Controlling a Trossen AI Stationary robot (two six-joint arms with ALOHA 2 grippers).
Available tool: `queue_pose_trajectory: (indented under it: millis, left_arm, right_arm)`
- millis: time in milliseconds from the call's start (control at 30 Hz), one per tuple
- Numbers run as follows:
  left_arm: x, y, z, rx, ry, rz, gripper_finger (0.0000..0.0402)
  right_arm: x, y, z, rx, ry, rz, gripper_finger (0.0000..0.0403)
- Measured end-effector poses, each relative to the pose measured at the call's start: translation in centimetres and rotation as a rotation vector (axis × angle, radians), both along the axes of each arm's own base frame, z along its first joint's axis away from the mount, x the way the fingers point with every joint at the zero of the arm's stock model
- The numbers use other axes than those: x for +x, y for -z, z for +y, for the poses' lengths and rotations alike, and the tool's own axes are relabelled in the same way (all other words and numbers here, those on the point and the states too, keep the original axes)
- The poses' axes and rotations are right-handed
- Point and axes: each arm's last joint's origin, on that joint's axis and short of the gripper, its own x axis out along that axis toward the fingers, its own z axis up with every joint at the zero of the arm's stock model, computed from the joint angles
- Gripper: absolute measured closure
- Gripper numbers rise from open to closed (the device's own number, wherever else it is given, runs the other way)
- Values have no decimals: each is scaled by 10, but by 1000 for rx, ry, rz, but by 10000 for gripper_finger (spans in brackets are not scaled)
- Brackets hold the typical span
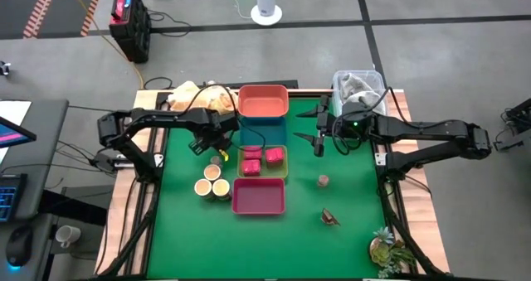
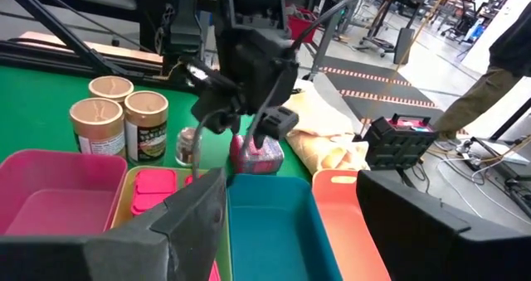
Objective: Sort spices by type
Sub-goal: Put the red seasoning bottle into the green bin
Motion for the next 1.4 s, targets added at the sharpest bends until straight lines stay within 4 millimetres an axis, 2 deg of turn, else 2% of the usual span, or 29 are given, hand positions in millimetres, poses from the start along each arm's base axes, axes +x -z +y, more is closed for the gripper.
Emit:
queue_pose_trajectory:
  millis: [233, 367, 533, 633, 767, 967, 1167, 1400]
  left_arm:
    - [1, -36, 8, 22, -225, -144, 157]
    - [2, -54, 16, 31, -460, -292, 157]
    - [-3, -60, 33, -79, -807, -439, 151]
    - [-6, -58, 37, -138, -927, -472, 130]
    - [-6, -54, 35, -152, -977, -490, 84]
    - [4, -46, 32, -159, -932, -482, 10]
    - [15, -24, 35, -126, -873, -381, 5]
    - [18, -6, 38, -136, -879, -298, 2]
  right_arm:
    - [0, 0, 0, 0, 0, -5, 104]
    - [0, 0, 0, 1, 0, -6, 104]
    - [0, 0, 0, 3, 0, -6, 104]
    - [0, 0, 0, 3, -2, -5, 104]
    - [0, 0, 1, 2, -9, -5, 104]
    - [0, 0, 1, 5, -26, -6, 104]
    - [1, 0, 4, 5, -37, -6, 104]
    - [1, 0, 4, 0, -38, -5, 104]
